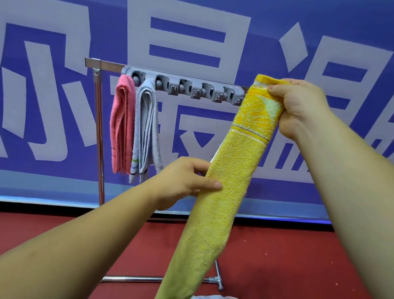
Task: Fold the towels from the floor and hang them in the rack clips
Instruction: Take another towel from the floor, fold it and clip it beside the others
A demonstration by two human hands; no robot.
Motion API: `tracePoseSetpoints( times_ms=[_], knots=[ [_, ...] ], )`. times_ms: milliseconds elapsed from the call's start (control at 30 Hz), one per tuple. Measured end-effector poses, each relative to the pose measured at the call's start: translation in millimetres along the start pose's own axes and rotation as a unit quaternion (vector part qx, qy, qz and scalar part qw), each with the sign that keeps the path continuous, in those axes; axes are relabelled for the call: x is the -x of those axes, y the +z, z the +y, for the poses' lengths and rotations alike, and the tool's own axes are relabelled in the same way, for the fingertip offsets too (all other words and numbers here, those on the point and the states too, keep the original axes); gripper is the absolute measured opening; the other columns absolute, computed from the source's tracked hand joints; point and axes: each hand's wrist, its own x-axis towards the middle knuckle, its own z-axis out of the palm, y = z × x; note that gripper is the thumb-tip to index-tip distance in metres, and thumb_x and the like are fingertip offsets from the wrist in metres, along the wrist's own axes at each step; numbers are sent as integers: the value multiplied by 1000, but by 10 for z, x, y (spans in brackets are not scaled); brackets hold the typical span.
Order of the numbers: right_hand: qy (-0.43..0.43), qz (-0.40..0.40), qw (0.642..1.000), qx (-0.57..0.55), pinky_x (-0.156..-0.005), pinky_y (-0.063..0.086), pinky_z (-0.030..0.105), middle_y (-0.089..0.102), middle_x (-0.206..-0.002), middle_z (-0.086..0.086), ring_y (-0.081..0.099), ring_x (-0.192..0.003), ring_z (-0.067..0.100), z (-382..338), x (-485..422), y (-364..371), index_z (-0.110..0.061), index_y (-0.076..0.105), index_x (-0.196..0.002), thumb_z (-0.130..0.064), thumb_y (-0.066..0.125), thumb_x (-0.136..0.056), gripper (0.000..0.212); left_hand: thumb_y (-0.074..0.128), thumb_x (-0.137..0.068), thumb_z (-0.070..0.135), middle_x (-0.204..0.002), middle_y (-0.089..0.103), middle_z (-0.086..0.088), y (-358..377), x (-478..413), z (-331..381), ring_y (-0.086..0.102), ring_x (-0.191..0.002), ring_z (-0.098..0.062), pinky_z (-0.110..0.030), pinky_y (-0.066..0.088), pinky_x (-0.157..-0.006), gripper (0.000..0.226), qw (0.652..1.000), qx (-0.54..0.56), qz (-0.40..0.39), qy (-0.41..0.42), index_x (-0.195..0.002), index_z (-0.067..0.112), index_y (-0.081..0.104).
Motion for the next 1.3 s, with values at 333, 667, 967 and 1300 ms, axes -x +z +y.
tracePoseSetpoints(
  times_ms=[333, 667, 967, 1300],
  knots=[
    [20, 19, 998, 50, -57, 64, 35, 76, -108, 14, 80, -88, 26, 154, -116, -33, -7, 69, -124, 4, 74, -92, 33, 75, -92, 1, -115, 79, -13, -181, 38, -160, 75, -101, -24, -34, 61, -86, 28, 998, 63, 7, -21, -119, 5, 78],
    [281, -144, 890, 329, -90, 57, 47, 64, -136, 14, 65, -113, 32, 1688, 274, -505, -17, 51, -151, -60, 66, -98, 70, 78, -91, 0, -100, 80, -19, 29, -300, -711, 78, -83, -29, -34, 65, -72, 20, 963, 162, 164, -137, -110, -4, 72],
    [364, -191, 880, 239, -97, 42, 38, 79, -109, 1, 66, -101, 28, 2696, 1101, -824, -18, 78, -107, -58, 79, -83, 46, 73, -89, -6, -122, 71, -17, -3, -234, -1245, 73, -110, -27, -35, 67, -83, 45, 923, 240, 209, -218, -132, -4, 61],
    [252, -202, 946, 34, -89, 63, 47, 76, -123, 22, 76, -111, 35, 1987, 890, -503, -2, 63, -133, -11, 65, -104, 31, 69, -98, -5, -82, 77, -6, -113, -143, -317, 72, -65, -14, -27, 64, -60, 29, 960, 181, 201, -75, -126, 3, 64]
  ],
)
